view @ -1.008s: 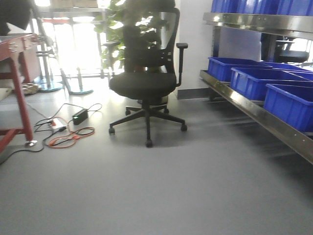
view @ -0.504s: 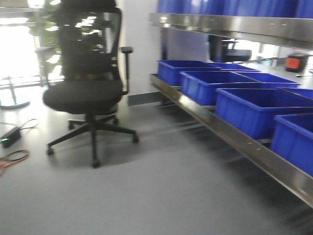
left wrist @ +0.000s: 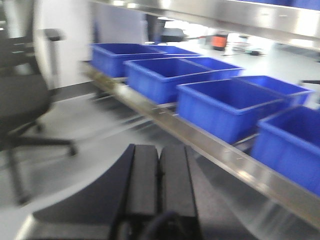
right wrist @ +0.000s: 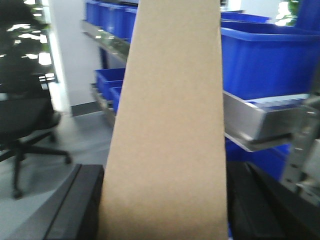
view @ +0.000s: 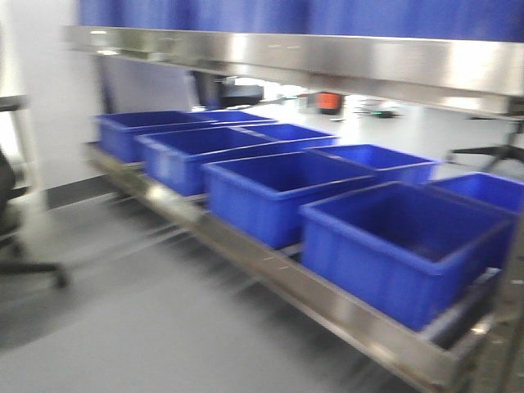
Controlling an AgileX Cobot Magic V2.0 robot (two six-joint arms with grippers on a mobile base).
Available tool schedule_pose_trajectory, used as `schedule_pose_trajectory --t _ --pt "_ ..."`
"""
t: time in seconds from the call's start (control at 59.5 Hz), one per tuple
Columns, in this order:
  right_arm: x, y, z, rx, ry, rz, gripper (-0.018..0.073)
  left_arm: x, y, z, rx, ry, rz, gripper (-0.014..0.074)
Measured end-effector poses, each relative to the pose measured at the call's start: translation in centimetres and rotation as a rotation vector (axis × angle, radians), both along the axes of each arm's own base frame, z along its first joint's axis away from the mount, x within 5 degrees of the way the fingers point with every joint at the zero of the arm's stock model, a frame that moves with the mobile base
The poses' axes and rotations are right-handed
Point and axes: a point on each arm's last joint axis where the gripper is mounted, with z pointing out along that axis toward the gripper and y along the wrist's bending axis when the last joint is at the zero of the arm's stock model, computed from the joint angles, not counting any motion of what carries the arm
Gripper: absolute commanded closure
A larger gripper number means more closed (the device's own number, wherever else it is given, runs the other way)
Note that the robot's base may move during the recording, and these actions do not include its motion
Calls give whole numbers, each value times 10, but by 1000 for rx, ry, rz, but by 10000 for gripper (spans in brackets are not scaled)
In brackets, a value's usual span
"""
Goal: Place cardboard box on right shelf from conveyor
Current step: 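Turn to face the shelf roller lane, box held in right gripper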
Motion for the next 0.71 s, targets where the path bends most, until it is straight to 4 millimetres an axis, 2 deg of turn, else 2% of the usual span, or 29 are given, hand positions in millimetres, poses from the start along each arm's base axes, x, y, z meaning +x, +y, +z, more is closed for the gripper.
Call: schedule_pose_trajectory --t 0.706 --pt "0 0 0 0 0 0 415 0 0 0 0 0 0 712"
